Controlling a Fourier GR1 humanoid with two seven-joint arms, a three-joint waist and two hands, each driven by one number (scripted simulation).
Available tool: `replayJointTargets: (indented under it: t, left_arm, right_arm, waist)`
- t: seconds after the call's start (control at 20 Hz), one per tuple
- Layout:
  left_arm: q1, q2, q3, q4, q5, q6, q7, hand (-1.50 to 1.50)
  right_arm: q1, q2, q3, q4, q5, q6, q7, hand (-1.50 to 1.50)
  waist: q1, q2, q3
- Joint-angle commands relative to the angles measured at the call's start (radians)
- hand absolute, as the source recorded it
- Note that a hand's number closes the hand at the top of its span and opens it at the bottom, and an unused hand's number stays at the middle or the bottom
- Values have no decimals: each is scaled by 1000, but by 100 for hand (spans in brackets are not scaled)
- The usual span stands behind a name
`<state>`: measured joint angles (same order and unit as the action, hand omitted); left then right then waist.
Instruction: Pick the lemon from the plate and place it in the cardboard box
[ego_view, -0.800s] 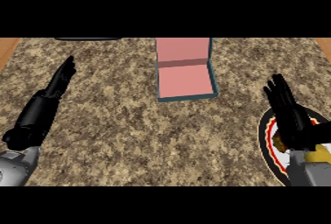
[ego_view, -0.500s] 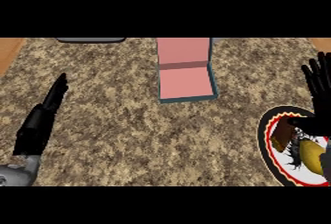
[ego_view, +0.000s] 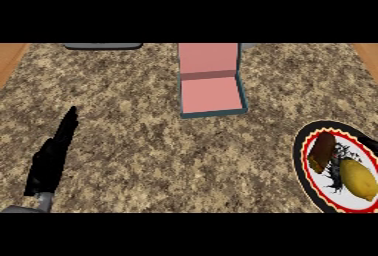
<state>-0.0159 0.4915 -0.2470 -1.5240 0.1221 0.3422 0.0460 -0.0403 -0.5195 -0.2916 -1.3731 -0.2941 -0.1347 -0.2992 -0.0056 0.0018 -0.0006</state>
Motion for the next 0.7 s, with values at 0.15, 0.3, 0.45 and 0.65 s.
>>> replayJointTargets:
  t: [0.15, 0.3, 0.45, 0.65]
  left_arm:
    - [17, -26, -6, -12, -11, 3, 12, 0]
    - [10, -17, 3, -7, -24, 4, 18, 0]
    - [21, -32, -18, -11, -39, 9, 10, 0]
    - [14, -41, -1, 21, -37, 8, -4, 0]
  right_arm:
    - [154, -229, 36, -34, 181, 111, 8, -150]
    - [162, -349, 46, -23, 228, 182, 78, -150]
    - [184, -463, 101, -66, 280, 278, 192, -150]
    - [264, -552, 152, -166, 297, 418, 276, -150]
  waist:
    - [-7, -5, -1]
    - [3, -2, -1]
    - [12, -1, -3]
    - [-3, -4, -3]
